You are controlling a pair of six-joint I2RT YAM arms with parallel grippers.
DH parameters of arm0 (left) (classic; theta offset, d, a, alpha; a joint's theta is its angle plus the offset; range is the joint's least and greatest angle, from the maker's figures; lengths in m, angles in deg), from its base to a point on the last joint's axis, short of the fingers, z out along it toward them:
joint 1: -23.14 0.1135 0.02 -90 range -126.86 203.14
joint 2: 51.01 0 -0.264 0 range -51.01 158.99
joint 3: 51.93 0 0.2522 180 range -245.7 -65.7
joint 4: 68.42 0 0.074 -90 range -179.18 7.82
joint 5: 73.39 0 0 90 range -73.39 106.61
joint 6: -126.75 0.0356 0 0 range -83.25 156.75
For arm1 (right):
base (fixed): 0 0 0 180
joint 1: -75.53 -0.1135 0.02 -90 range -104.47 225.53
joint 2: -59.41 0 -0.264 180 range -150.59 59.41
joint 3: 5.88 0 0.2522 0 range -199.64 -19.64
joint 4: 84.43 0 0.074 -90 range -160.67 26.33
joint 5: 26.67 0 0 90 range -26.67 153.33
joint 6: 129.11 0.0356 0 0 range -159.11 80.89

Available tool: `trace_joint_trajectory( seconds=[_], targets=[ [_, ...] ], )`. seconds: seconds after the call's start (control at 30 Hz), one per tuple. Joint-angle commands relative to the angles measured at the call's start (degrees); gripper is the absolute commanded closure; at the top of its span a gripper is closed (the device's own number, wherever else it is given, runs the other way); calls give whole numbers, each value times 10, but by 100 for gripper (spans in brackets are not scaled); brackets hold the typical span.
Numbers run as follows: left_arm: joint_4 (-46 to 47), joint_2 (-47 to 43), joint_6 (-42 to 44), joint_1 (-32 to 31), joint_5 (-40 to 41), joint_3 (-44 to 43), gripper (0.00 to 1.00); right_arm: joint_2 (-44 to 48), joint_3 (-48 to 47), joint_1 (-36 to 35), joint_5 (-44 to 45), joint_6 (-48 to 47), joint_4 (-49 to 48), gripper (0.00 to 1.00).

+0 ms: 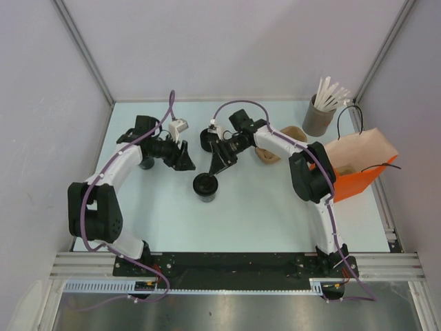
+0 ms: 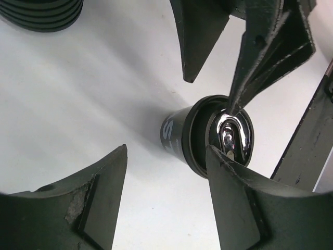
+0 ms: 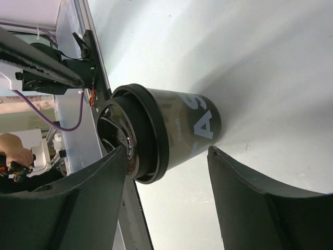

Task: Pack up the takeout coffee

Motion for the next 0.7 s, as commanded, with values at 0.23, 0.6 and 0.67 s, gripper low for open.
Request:
trace_joint_trajectory(
  seconds=[0.23, 0.6, 0.67],
  targets=[
    [25, -23, 23, 14, -30, 67, 33, 42, 10, -31, -11, 15, -32, 24],
    [40, -6, 20, 13, -33, 82, 34, 12, -3, -47, -1, 44, -49, 31],
    [40, -6, 21, 12, -32, 82, 33, 5, -3, -47, 1, 47, -49, 34]
  ],
)
